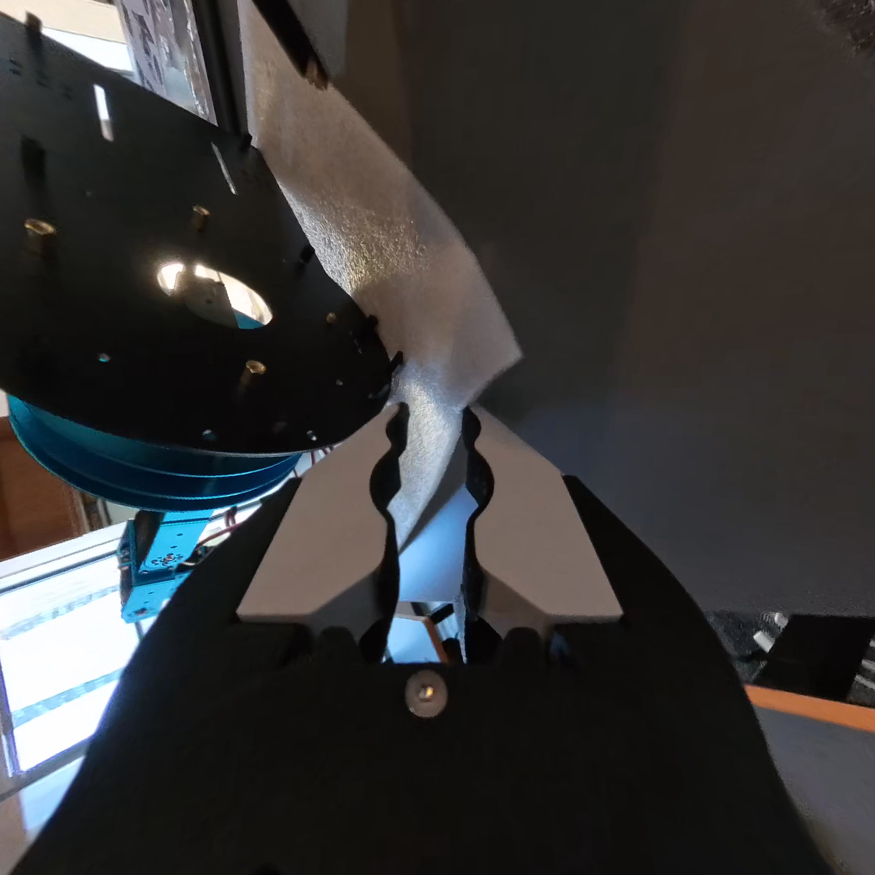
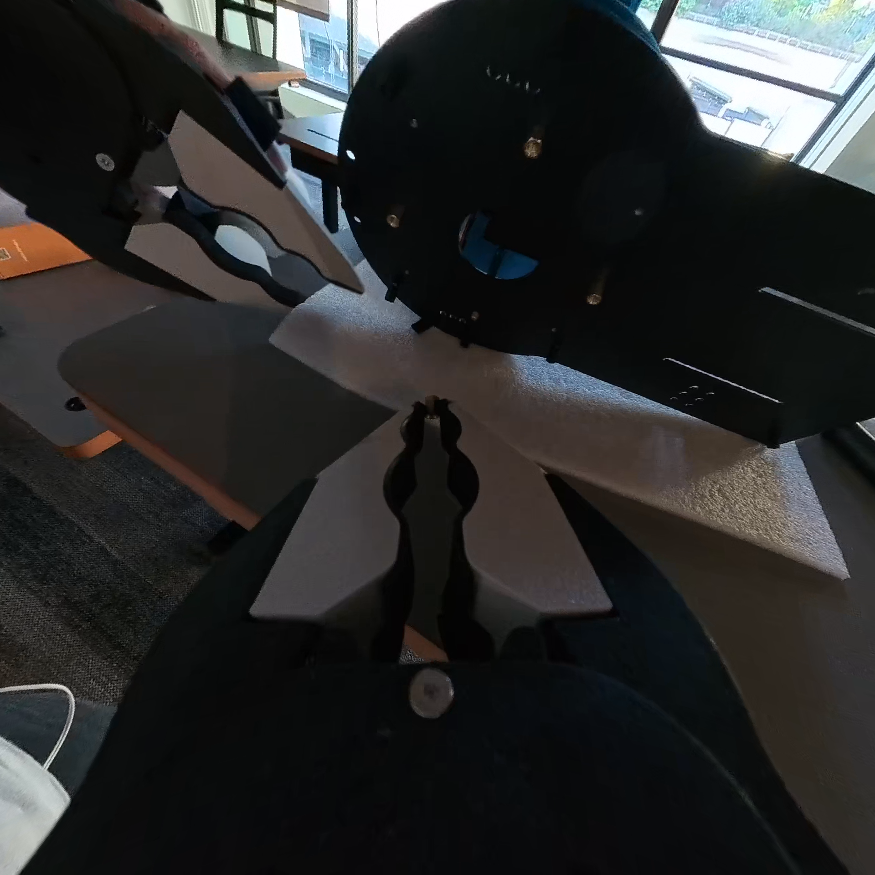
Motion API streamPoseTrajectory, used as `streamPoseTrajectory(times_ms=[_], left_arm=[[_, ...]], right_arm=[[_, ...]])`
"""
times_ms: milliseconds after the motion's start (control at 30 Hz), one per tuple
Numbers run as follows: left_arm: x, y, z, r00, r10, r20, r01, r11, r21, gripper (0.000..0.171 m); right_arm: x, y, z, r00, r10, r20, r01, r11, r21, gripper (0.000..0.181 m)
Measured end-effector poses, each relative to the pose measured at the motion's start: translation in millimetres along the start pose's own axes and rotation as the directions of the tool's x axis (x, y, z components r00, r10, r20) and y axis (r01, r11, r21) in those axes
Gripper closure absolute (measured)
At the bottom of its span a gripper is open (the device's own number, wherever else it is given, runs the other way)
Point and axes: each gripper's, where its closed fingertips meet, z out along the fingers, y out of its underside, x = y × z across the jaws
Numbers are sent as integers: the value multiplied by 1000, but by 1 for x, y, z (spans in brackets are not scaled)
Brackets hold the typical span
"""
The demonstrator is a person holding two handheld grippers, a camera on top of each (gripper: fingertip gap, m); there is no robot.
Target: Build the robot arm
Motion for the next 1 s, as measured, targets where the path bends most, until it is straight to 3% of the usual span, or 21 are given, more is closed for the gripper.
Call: streamPoseTrajectory(times_ms=[167,333,667,867,1000], left_arm=[[2,-29,-5,996,-65,62,58,992,113,164],[7,-32,9,995,-82,64,76,994,82,169],[4,-30,9,955,-296,28,294,954,55,169],[3,-28,15,957,-269,104,269,963,15,170],[4,-30,11,932,-355,71,355,935,19,170]], right_arm=[[1,5,6,1000,-9,-9,9,1000,-22,176],[4,3,9,999,-26,-19,25,999,-31,177],[18,2,7,995,-83,-47,81,995,-54,177],[21,3,10,994,-101,-47,98,993,-66,176],[20,5,11,992,-115,-45,111,990,-83,176]])
